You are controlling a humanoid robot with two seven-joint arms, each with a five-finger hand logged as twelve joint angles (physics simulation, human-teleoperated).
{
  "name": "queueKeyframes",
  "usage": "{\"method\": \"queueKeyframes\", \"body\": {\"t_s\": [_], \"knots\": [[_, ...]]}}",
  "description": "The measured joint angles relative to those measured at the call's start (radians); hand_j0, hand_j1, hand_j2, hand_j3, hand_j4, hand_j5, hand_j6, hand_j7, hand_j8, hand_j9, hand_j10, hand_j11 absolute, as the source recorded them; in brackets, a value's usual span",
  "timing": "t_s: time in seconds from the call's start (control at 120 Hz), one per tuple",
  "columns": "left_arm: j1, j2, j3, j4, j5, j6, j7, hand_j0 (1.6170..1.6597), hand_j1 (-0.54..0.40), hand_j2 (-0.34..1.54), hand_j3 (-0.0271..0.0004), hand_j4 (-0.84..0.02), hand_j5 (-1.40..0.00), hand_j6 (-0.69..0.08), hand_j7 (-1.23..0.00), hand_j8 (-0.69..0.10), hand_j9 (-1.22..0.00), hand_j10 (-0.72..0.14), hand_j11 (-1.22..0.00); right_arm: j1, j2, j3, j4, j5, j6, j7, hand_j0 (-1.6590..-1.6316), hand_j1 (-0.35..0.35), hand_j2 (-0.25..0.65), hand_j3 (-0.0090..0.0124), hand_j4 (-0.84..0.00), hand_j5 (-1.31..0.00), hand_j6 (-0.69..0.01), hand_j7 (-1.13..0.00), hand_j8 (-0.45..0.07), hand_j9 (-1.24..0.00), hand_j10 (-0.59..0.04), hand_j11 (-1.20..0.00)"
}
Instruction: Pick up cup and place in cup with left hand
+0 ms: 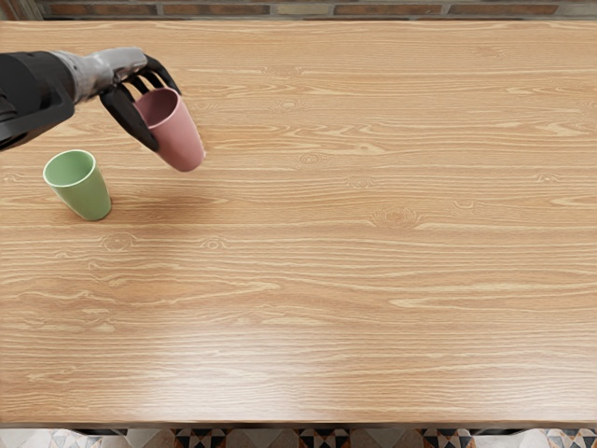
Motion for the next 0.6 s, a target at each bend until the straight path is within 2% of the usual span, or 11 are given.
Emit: {"method": "queueKeyframes", "body": {"t_s": [0.367,0.6], "knots": [[-0.011,0.171,0.002,-0.049,0.002,-0.006,0.000,1.6517,-0.032,0.02,0.0000,-0.424,-0.74,-0.304,-0.75,-0.344,-0.74,-0.561,-0.75,0.000,0.000,0.000,0.000,0.000,0.000,0.000,-1.6581,-0.331,-0.003,0.0000,-0.015,-0.02,-0.015,-0.02,-0.015,-0.02,-0.015,-0.02],[-0.029,0.241,0.001,-0.071,0.004,-0.022,0.000,1.6520,-0.045,0.03,0.0000,-0.422,-0.73,-0.299,-0.75,-0.335,-0.74,-0.547,-0.74,0.000,0.000,0.000,0.000,0.000,0.000,0.000,-1.6581,-0.331,-0.003,0.0000,-0.015,-0.02,-0.015,-0.02,-0.015,-0.02,-0.015,-0.02]]}}
